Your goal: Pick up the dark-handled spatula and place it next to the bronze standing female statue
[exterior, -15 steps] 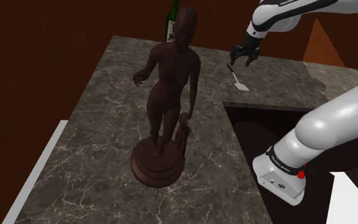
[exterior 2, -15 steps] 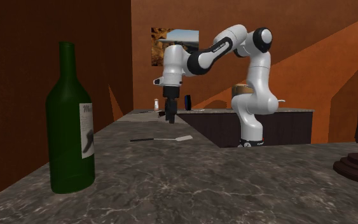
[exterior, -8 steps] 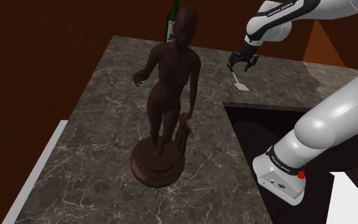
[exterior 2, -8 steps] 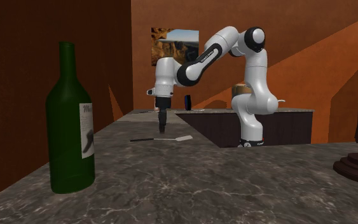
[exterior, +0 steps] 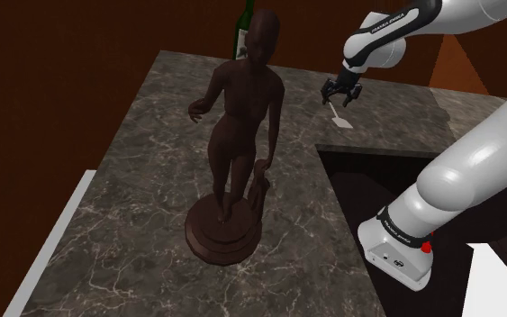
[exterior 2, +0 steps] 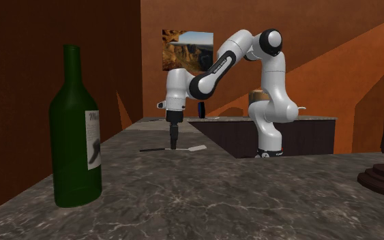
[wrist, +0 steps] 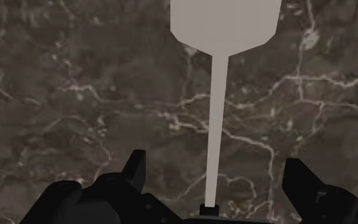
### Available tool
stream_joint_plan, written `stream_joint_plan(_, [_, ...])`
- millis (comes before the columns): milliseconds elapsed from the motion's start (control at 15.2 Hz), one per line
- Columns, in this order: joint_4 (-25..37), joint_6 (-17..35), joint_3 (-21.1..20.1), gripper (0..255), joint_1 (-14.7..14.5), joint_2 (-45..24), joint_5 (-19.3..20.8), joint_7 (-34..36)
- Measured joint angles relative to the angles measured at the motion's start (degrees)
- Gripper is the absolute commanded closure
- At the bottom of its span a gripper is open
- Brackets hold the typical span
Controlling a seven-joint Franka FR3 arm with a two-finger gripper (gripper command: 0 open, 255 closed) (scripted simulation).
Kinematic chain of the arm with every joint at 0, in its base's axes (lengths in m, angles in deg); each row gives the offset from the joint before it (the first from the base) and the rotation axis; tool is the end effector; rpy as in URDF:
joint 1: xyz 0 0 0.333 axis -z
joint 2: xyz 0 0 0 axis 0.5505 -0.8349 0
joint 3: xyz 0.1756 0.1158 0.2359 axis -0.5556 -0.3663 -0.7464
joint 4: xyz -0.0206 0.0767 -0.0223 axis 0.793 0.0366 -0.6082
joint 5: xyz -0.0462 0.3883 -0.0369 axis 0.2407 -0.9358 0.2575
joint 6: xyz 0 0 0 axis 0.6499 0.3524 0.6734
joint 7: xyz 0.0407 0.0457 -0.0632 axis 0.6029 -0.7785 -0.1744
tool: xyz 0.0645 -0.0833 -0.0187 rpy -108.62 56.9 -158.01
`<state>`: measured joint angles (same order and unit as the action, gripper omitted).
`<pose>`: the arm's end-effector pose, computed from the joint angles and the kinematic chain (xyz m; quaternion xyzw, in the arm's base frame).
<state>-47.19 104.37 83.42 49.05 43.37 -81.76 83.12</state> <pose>0.4190 -0.2725 0.3391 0.9384 -0.3440 0.0311 0.0112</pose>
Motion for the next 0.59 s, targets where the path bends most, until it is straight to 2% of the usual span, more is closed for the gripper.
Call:
stream_joint_plan(198, [0.0, 0.1, 0.0, 0, 0.0, -0.1, 0.0, 0.0])
stream_joint_plan(264, [0.0, 0.1, 0.0, 255, 0.0, -0.1, 0.0, 0.0])
stream_joint_plan(594, [0.0, 0.1, 0.0, 255, 0.0, -0.1, 0.0, 0.0])
